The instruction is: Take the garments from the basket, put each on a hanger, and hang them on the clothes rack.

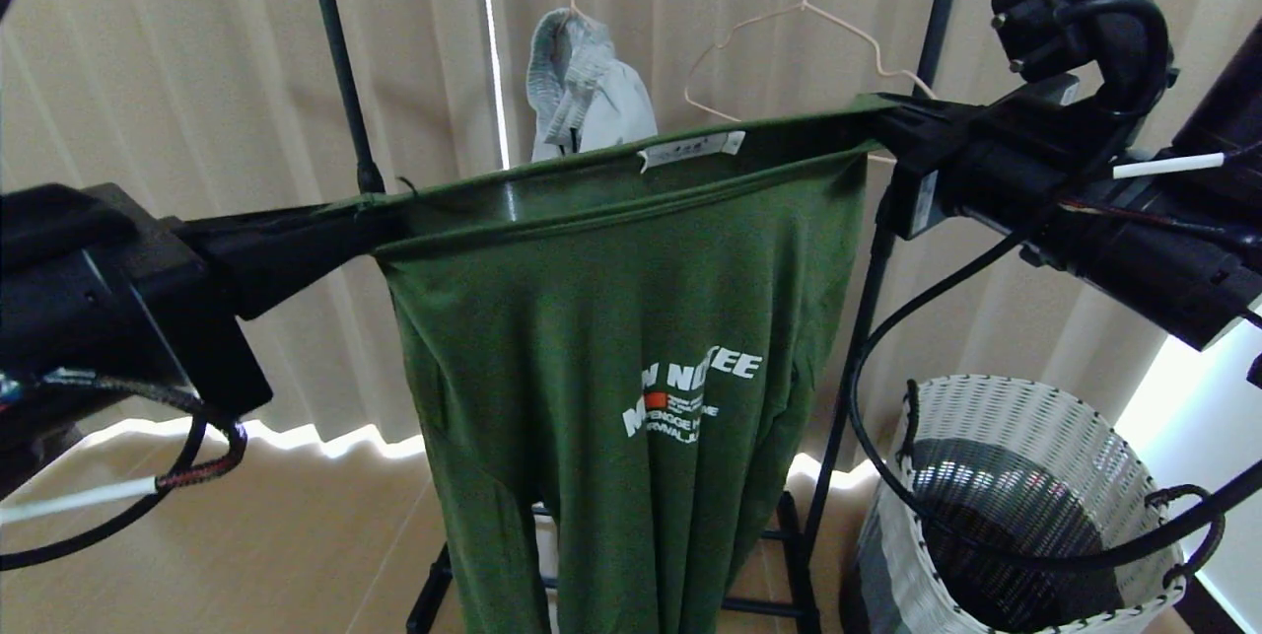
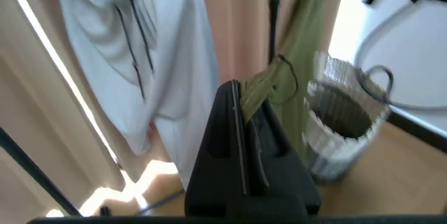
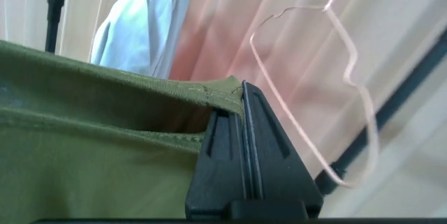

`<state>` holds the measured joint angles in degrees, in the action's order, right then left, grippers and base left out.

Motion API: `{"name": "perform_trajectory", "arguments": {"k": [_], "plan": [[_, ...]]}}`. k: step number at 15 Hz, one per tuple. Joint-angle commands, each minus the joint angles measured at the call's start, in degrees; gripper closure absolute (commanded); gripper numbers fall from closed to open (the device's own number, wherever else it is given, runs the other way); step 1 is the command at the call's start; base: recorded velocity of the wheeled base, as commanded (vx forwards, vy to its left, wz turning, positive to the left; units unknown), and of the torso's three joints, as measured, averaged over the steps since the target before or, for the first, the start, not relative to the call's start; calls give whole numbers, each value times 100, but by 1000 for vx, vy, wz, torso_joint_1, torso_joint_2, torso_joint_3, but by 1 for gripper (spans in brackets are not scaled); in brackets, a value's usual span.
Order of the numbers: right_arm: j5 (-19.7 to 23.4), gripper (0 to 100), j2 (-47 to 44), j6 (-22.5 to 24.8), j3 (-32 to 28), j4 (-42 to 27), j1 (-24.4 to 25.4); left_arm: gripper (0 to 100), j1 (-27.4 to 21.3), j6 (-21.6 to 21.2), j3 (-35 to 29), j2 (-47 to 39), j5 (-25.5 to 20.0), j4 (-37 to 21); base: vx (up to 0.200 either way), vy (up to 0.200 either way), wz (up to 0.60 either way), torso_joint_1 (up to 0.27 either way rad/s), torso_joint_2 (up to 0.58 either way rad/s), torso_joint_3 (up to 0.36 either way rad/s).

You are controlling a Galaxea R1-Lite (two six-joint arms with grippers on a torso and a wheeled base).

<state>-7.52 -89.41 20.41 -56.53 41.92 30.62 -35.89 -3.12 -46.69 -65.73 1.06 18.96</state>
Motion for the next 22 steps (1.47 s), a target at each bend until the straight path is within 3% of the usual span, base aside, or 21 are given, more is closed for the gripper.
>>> {"name": "perform_trajectory", "arguments": {"k": [1,2,4,7,19,20,22], "plan": [[-4,100,266,7,72,-18,5,100,21,4,-200,-186,70,3,0,0,0,0,0,0],[-12,100,582,7,256,-114,5,100,144,13,-587,-607,641,3,0,0,0,0,0,0],[5,100,881,7,485,-308,5,100,179,48,-701,-941,1072,117,0,0,0,0,0,0],[31,100,1110,-2,933,-316,5,100,179,57,-657,-1319,1485,803,0,0,0,0,0,0],[58,100,1277,-10,1337,-325,40,100,179,57,-622,-1302,1502,882,0,0,0,0,0,0],[58,0,1277,-10,1355,-325,40,100,179,48,-622,-1302,1502,882,0,0,0,0,0,0],[102,0,1277,-10,1390,-255,40,100,188,57,-622,-1302,1502,882,0,0,0,0,0,0]]}}
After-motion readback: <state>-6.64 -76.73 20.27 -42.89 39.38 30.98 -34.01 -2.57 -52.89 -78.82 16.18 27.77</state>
